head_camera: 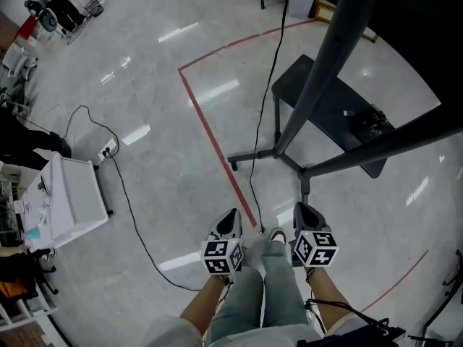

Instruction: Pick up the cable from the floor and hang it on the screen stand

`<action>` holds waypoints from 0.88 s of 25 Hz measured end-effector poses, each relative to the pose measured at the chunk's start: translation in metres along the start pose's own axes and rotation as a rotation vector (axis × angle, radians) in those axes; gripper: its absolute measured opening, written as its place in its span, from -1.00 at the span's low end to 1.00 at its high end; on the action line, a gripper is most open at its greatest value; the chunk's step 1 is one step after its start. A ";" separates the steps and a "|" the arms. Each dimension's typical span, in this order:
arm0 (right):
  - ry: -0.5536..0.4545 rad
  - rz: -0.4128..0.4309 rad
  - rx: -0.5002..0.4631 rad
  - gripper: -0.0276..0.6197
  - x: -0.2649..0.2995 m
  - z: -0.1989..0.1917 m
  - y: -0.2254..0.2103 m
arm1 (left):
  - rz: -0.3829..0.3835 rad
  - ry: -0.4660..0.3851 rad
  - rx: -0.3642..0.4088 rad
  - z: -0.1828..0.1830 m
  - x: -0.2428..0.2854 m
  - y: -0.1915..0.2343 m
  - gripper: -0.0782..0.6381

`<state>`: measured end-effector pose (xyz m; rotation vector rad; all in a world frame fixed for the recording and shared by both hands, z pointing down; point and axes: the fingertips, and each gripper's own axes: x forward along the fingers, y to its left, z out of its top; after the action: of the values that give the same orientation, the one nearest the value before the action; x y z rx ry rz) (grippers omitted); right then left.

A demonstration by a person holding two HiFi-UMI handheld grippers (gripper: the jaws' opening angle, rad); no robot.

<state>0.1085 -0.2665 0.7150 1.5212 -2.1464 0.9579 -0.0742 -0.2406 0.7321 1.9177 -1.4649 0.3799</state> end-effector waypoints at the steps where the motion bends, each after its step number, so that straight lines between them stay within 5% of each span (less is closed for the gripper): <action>1: -0.005 0.004 -0.008 -0.86 0.016 -0.010 -0.009 | 0.003 -0.003 0.001 -0.013 0.017 0.010 -0.77; 11: -0.009 0.102 -0.073 -0.86 0.191 -0.161 -0.115 | -0.031 0.017 0.015 -0.195 0.205 0.099 -0.75; 17: -0.032 0.168 -0.158 -0.86 0.269 -0.240 -0.145 | -0.111 0.092 0.022 -0.311 0.305 0.144 -0.44; 22: -0.044 0.179 -0.203 -0.86 0.292 -0.274 -0.155 | -0.156 0.200 0.026 -0.371 0.362 0.149 -0.27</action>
<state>0.1150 -0.3102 1.1422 1.2832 -2.3615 0.7396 -0.0336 -0.2766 1.2684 1.9386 -1.1783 0.5050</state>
